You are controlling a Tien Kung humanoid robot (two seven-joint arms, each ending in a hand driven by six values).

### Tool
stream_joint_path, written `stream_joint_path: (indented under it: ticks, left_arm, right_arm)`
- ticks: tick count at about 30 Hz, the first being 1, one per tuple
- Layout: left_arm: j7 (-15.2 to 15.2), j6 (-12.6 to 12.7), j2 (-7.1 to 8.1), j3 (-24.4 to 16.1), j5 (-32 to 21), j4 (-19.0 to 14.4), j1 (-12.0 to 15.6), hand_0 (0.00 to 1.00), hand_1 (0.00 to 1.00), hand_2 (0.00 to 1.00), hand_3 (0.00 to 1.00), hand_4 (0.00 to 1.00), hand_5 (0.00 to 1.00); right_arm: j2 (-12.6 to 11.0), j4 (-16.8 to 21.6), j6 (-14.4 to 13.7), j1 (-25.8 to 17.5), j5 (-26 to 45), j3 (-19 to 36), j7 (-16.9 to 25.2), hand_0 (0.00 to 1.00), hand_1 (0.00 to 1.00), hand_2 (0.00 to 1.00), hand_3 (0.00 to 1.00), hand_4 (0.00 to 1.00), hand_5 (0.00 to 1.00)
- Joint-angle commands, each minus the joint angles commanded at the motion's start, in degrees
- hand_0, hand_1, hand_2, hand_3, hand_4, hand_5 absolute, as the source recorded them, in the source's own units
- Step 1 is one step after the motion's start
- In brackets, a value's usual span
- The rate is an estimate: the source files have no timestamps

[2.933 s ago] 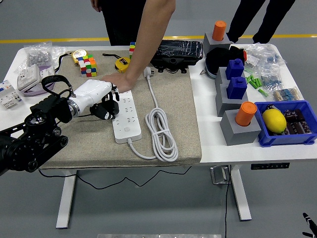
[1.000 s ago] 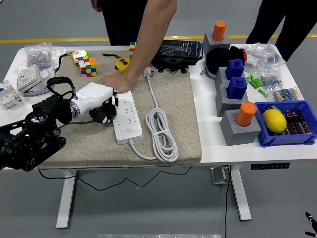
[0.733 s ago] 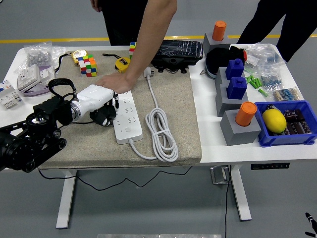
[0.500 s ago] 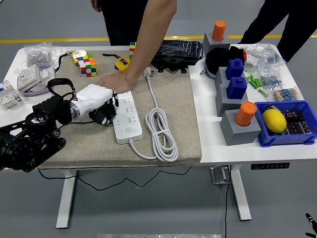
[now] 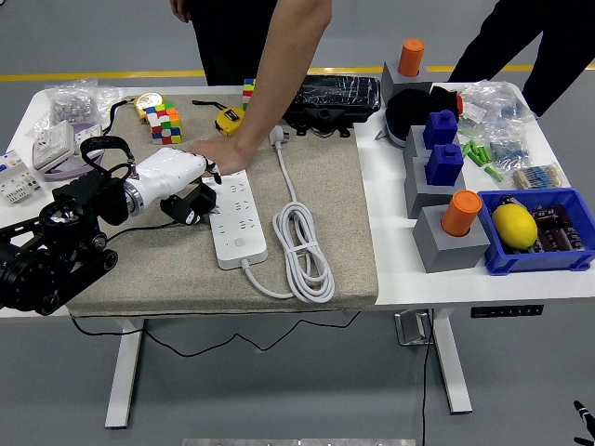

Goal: Pick up the plug,place it near the board,insert it into the board,press the button

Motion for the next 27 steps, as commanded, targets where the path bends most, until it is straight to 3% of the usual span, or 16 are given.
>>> stream_joint_path:
  ticks: [18,23,24,27]
  left_arm:
    - [0.57,-1.48,1.44,2.25,-0.74,-2.82,-1.97,0.66,0.792,0.817,0.781,0.929,0.002]
    - [0.16,-2.76,1.89,2.1,-3.1,-3.74,-2.16,0.66,0.792,0.817,0.781,0.929,0.002]
    - [-0.05,-2.97,2.04,2.0,-3.79,-4.11,-2.07,0.674,0.802,0.833,0.809,0.998,0.157]
    - [-0.57,-3.43,2.41,2.08,-5.44,-5.1,-2.0,0.674,0.802,0.833,0.809,0.998,0.157]
  right_arm:
    - [-0.15,0.0,-0.07,0.48,0.93,-1.16,-0.06,0.808,0.754,0.731,0.791,0.998,0.988]
    - [-0.18,0.0,-0.16,0.51,1.21,-1.44,-0.19,0.808,0.754,0.731,0.791,0.998,0.988]
    - [-0.17,0.0,-0.19,0.45,1.21,-1.39,-0.19,0.808,0.754,0.73,0.791,0.998,0.987]
    - [-0.15,0.0,-0.2,0.33,1.04,-1.15,-0.23,0.808,0.754,0.73,0.791,0.998,0.987]
